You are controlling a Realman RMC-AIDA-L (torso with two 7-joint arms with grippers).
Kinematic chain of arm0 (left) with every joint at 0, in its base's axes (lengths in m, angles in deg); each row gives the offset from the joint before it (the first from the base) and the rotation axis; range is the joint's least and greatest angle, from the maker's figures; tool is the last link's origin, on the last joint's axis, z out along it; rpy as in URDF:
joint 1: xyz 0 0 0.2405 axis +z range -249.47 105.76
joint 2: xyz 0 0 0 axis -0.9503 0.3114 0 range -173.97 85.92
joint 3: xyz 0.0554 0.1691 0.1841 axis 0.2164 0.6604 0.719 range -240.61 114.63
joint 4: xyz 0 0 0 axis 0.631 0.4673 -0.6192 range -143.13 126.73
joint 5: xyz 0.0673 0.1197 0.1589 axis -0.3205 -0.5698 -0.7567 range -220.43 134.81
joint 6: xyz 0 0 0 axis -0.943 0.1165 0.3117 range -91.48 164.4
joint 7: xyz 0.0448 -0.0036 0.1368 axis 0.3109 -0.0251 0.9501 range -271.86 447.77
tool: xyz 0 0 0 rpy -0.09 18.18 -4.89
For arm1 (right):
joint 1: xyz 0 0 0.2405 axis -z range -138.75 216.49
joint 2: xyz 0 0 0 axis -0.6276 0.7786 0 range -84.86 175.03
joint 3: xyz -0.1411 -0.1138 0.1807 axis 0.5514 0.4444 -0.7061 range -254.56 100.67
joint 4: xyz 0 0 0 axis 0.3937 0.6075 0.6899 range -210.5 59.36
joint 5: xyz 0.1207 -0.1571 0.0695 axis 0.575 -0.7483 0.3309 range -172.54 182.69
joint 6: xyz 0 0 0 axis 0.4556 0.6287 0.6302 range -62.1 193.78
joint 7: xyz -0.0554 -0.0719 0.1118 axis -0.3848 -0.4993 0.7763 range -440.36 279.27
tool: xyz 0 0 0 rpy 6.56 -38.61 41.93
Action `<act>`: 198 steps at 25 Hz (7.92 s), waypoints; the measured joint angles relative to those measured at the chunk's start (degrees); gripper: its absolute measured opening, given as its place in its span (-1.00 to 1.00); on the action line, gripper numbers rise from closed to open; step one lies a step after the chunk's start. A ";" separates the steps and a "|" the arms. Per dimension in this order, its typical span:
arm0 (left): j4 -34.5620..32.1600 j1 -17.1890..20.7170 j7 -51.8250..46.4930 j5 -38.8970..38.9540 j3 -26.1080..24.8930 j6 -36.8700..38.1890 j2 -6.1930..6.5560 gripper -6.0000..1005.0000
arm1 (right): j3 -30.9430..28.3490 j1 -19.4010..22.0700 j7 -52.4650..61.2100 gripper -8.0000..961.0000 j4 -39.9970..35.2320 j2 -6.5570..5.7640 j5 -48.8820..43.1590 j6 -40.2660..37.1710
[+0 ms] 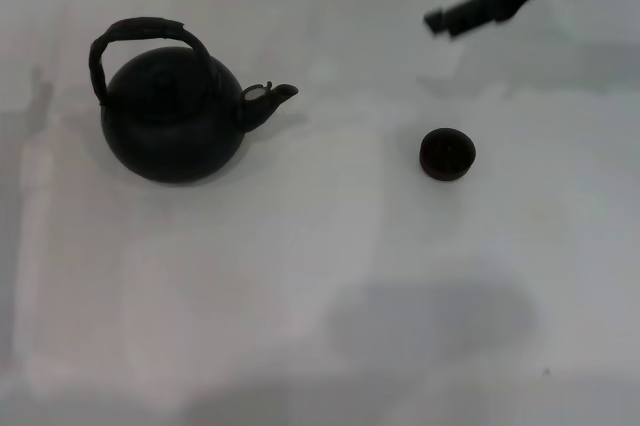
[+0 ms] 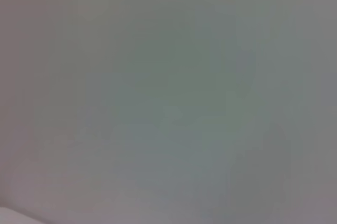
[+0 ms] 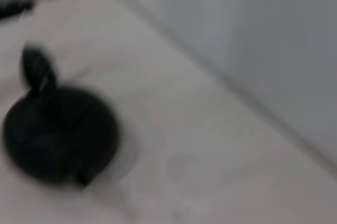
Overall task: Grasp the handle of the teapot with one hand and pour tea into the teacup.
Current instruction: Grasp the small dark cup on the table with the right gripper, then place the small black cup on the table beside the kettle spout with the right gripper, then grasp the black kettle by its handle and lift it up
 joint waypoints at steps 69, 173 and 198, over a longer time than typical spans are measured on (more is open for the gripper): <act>-0.18 -1.57 -0.76 2.98 -0.17 0.17 0.11 0.69 | 36.05 -8.90 10.13 0.56 7.95 0.92 -7.35 -2.85; 0.71 5.94 -0.14 -9.91 0.36 9.65 0.19 0.69 | -20.79 14.96 -74.09 0.74 39.61 1.80 90.07 -14.07; 4.48 2.29 -0.45 -32.80 0.53 6.92 -0.12 0.69 | -23.28 11.71 -74.29 0.74 40.64 1.77 92.58 -27.80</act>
